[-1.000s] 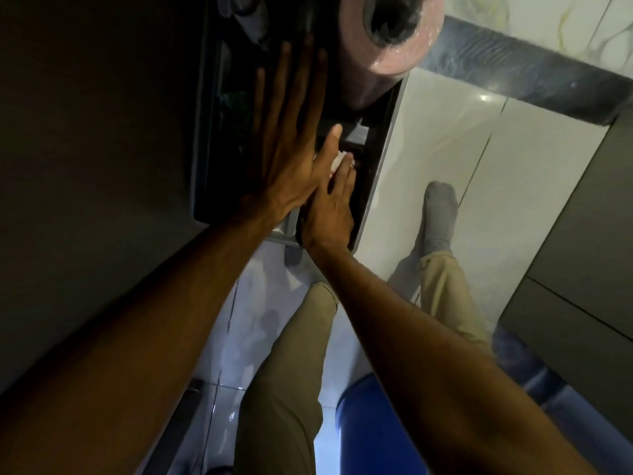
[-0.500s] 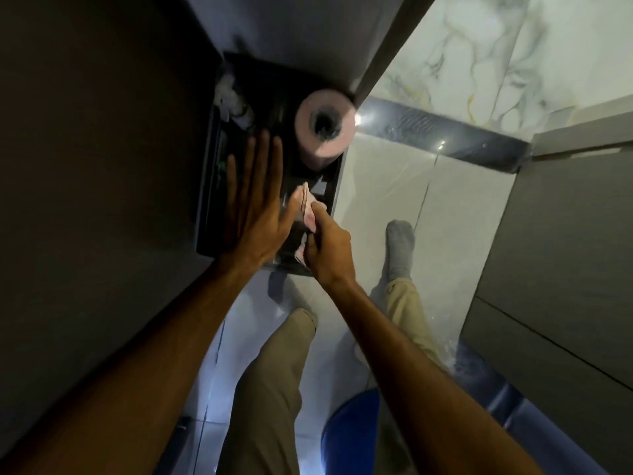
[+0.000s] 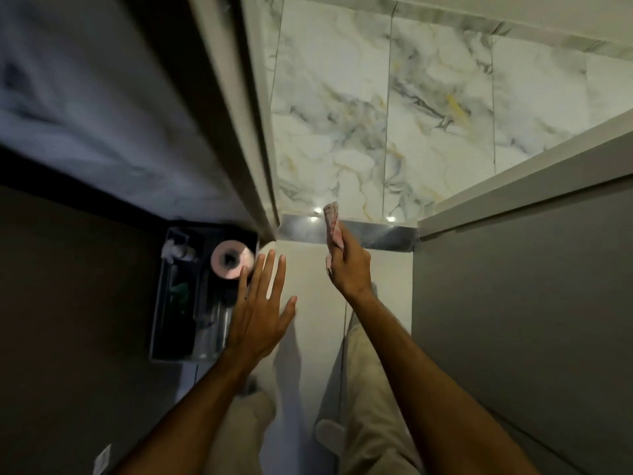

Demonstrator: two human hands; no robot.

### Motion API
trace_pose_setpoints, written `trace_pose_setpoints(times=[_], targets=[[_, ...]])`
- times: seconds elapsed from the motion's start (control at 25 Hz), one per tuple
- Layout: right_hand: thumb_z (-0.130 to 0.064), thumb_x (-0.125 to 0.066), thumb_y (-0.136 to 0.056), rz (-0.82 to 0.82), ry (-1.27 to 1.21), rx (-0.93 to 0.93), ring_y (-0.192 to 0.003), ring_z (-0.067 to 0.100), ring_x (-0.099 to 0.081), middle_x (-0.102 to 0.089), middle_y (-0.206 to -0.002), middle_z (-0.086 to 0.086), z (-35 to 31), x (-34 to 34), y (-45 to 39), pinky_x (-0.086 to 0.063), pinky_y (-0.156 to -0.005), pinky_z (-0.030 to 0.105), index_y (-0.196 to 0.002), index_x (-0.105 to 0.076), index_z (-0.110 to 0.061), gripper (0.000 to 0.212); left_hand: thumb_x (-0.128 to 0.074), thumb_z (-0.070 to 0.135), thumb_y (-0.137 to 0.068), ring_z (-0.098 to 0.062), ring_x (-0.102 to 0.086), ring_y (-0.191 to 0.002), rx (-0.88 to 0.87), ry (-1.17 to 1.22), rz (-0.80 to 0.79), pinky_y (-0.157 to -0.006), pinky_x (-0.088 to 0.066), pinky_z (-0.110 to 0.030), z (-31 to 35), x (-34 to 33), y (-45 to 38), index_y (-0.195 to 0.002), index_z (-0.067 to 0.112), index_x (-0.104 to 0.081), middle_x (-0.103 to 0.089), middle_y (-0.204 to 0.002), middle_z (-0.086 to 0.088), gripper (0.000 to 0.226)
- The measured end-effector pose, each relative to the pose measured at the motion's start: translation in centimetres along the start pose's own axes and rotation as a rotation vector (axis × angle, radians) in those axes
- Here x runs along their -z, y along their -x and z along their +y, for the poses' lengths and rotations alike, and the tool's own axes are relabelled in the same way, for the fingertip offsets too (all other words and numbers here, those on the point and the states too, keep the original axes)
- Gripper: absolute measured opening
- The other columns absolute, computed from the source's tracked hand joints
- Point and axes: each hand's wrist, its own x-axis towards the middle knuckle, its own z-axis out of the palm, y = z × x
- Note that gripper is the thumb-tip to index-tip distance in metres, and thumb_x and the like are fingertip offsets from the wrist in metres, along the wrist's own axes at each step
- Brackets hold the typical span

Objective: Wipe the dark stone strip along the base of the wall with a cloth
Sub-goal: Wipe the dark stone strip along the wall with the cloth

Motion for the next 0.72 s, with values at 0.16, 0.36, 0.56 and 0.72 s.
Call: trace_pose_setpoints(times=[0.16,0.36,0.56,0.72], targets=[[-0.017,-0.05,-0.119,-0.077,0.009,0.0,-0.139,0.031,-0.068,-0.067,-0.155,0.014,1.8,4.9,-7.6,-0.049,-0.108,0.018,-0.166,-0.049,-0.013,0.048,-0.028,0.056,-0.112,-0.033,-0.011,-0.172,0.065,0.115,-0.058,-0.141,0.005,-0.049,6.5,-2.5,-7.2,-0.176,0.014,-0.015,-0.015,-0.185,-0.014,0.077],[-0.004,-0.053,-0.115,-0.241,0.137,0.031,-0.14,0.035,-0.065,-0.062,-0.159,0.015,9.9,5.3,-18.8,-0.056,-0.122,0.051,-0.166,-0.044,-0.021,0.054,-0.02,0.06,-0.107,-0.036,-0.017,-0.17,0.167,0.158,-0.168,-0.139,-0.007,-0.057,10.2,-11.4,-16.1,-0.174,0.016,-0.013,-0.016,-0.182,-0.014,0.08],[0.007,-0.062,-0.104,-0.316,0.285,-0.012,-0.134,0.037,-0.067,-0.061,-0.154,0.015,22.2,-4.6,-27.1,-0.061,-0.113,0.053,-0.159,-0.042,-0.02,0.065,-0.027,0.05,-0.118,-0.051,-0.055,-0.148,0.157,0.065,-0.127,-0.12,-0.044,-0.075,6.8,-28.9,-19.9,-0.157,-0.002,-0.055,-0.057,-0.159,-0.03,0.071],[0.004,-0.064,-0.105,-0.411,0.413,0.045,-0.155,0.039,-0.051,-0.041,-0.175,0.013,32.6,-16.5,-33.6,-0.049,-0.127,0.057,-0.169,-0.032,-0.017,0.075,-0.011,0.06,-0.117,-0.046,-0.043,-0.159,0.169,-0.015,-0.177,-0.13,-0.033,-0.07,1.0,-45.6,-21.8,-0.166,0.004,-0.045,-0.043,-0.172,-0.026,0.082]])
